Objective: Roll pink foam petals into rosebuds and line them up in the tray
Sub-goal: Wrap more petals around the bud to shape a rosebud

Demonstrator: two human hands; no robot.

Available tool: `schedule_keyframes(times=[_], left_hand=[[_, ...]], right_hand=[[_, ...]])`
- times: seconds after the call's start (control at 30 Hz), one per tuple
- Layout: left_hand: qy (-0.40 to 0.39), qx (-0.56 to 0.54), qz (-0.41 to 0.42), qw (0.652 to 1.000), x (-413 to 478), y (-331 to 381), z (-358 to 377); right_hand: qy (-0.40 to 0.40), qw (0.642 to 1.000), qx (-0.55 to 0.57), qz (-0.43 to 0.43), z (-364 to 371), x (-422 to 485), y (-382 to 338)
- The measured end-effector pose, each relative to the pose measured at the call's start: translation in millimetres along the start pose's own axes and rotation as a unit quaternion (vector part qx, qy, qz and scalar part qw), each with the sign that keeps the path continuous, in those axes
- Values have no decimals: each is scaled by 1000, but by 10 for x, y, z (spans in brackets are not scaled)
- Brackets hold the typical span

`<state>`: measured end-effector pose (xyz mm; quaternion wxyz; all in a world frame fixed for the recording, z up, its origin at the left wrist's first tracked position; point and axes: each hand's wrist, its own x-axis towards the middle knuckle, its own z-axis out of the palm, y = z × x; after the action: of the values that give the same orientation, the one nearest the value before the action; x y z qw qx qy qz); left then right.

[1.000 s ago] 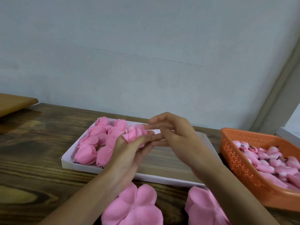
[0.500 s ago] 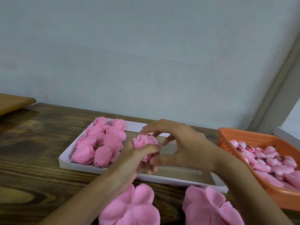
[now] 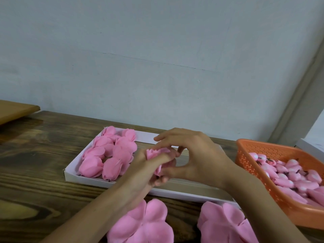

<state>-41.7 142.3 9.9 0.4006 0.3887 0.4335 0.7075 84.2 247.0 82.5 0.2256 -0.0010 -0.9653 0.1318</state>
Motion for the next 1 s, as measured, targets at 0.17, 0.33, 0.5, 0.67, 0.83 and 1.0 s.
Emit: schedule_keyframes(times=[0.17, 0.33, 0.5, 0.67, 0.83, 1.0], left_hand=[[13, -42, -28, 999, -9, 4, 1], [7, -114, -38, 993, 7, -7, -44], [-15, -106, -18, 994, 29, -23, -71], [5, -126, -27, 992, 38, -41, -87], [-8, -112, -43, 993, 35, -62, -81], [-33, -65, -14, 997, -7, -58, -67]], right_hand=[[-6, 1000, 18, -11, -24, -17, 18], [30, 995, 88, 23, -5, -15, 65], [75, 990, 114, 40, 8, 2, 63], [31, 998, 37, 46, 16, 1, 26], [28, 997, -4, 66, 50, -1, -15], [52, 994, -37, 86, 75, 0, -37]])
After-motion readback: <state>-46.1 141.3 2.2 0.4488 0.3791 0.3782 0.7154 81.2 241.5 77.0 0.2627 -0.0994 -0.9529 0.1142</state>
